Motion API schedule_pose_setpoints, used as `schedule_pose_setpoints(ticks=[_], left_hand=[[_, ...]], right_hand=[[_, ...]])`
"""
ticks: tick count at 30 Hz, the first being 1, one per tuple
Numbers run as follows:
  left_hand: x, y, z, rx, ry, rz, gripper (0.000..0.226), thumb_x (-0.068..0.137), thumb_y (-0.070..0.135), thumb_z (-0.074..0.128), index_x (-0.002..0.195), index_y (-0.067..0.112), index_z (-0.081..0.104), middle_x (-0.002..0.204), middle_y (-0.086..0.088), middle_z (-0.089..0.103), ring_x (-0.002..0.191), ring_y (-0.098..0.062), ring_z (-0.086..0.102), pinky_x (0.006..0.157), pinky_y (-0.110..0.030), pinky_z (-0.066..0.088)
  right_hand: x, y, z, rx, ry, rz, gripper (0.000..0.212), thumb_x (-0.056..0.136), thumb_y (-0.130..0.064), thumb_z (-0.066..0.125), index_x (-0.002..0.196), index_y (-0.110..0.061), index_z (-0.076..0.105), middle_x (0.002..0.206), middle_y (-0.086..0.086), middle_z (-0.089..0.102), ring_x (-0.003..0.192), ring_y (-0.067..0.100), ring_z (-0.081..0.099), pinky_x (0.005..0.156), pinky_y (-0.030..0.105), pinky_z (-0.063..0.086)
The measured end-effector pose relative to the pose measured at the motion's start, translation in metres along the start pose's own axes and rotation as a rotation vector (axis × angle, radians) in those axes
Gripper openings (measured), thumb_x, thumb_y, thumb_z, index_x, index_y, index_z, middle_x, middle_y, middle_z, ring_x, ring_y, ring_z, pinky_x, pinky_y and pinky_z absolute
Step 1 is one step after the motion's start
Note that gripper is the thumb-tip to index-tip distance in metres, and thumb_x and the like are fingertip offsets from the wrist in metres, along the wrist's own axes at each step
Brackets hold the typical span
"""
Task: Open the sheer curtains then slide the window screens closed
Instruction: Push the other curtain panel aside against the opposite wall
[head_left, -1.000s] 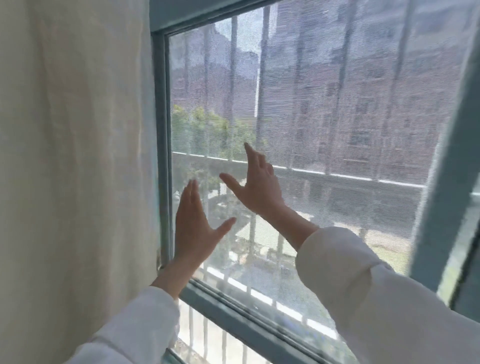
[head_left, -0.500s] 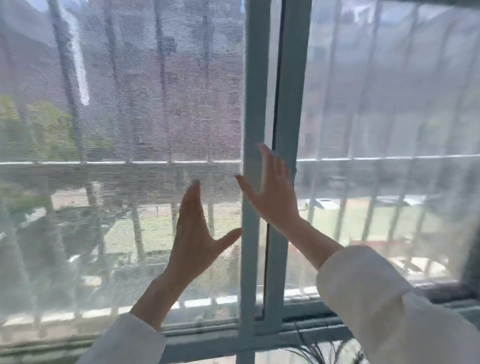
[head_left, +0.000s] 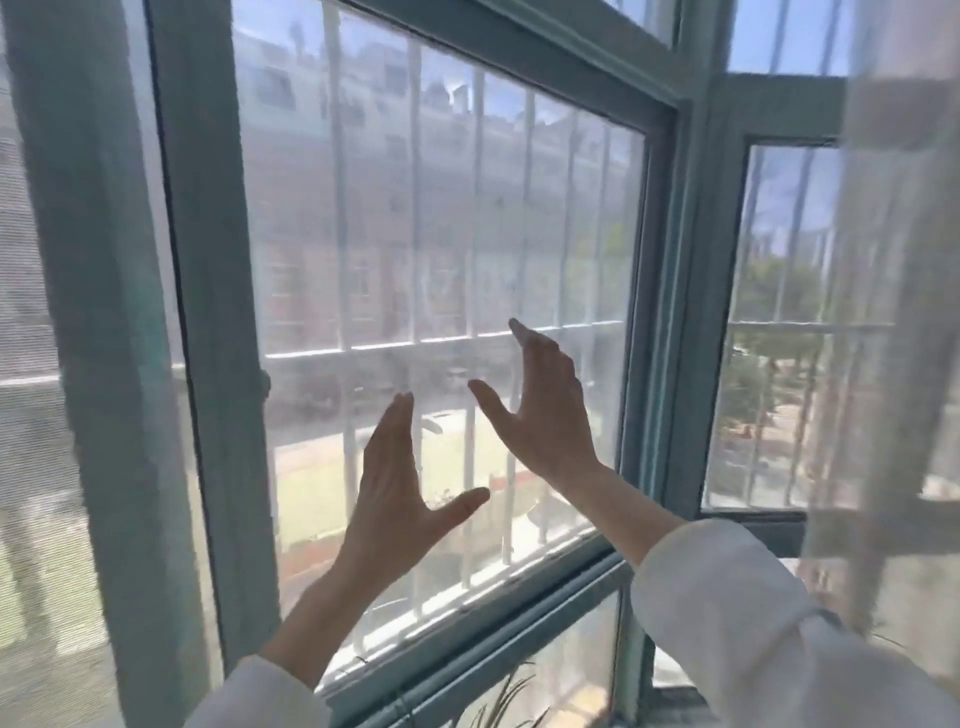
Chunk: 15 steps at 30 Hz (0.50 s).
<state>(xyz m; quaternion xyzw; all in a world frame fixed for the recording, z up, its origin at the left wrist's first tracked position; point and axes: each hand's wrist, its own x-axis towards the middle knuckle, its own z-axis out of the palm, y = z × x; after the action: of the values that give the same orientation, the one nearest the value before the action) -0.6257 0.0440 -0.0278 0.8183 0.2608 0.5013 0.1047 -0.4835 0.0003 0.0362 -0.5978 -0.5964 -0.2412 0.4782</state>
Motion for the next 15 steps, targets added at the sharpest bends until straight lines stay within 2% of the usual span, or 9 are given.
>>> schedule_pose_setpoints(ticks=[3, 7, 11, 13, 15], left_hand=[[0.026, 0.012, 0.054, -0.062, -0.024, 0.023, 0.101, 0.059, 0.081, 0.041, 0.132, 0.035, -0.011, 0.143, 0.015, -0.006, 0.131, 0.001, -0.003, 0.111, -0.034, 0.011], [0.063, 0.028, 0.117, -0.130, -0.096, 0.055, 0.099, 0.058, 0.069, 0.049, 0.129, 0.039, -0.013, 0.142, 0.018, -0.011, 0.132, 0.000, -0.004, 0.113, -0.040, 0.010], [0.105, 0.045, 0.188, -0.222, -0.143, 0.081, 0.099, 0.057, 0.071, 0.050, 0.125, 0.046, -0.017, 0.141, 0.022, -0.014, 0.132, 0.000, -0.005, 0.111, -0.036, 0.008], [0.117, 0.050, 0.220, -0.256, -0.170, 0.107, 0.104, 0.060, 0.074, 0.057, 0.125, 0.045, -0.019, 0.141, 0.022, -0.013, 0.131, 0.002, -0.007, 0.111, -0.034, 0.007], [0.129, 0.051, 0.257, -0.291, -0.220, 0.129, 0.102, 0.061, 0.074, 0.053, 0.126, 0.044, -0.020, 0.142, 0.022, -0.014, 0.131, 0.003, -0.010, 0.111, -0.032, 0.005]], right_hand=[[0.009, 0.055, -0.012, -0.062, 0.009, 0.018, 0.068, 0.086, -0.044, 0.054, 0.140, -0.014, 0.026, 0.141, 0.008, 0.038, 0.128, 0.025, 0.034, 0.103, 0.042, 0.029], [0.023, 0.119, -0.030, -0.134, 0.010, 0.060, 0.068, 0.087, -0.046, 0.052, 0.140, -0.014, 0.025, 0.142, 0.007, 0.036, 0.129, 0.024, 0.033, 0.105, 0.042, 0.028], [0.035, 0.192, -0.050, -0.208, 0.030, 0.108, 0.067, 0.087, -0.045, 0.052, 0.140, -0.014, 0.026, 0.142, 0.007, 0.036, 0.127, 0.024, 0.035, 0.105, 0.042, 0.031], [0.037, 0.223, -0.057, -0.241, 0.037, 0.144, 0.067, 0.086, -0.045, 0.053, 0.140, -0.015, 0.025, 0.142, 0.008, 0.037, 0.127, 0.025, 0.035, 0.104, 0.043, 0.033], [0.038, 0.260, -0.062, -0.298, 0.032, 0.195, 0.067, 0.086, -0.045, 0.053, 0.140, -0.016, 0.025, 0.142, 0.007, 0.036, 0.127, 0.025, 0.035, 0.104, 0.043, 0.033]])
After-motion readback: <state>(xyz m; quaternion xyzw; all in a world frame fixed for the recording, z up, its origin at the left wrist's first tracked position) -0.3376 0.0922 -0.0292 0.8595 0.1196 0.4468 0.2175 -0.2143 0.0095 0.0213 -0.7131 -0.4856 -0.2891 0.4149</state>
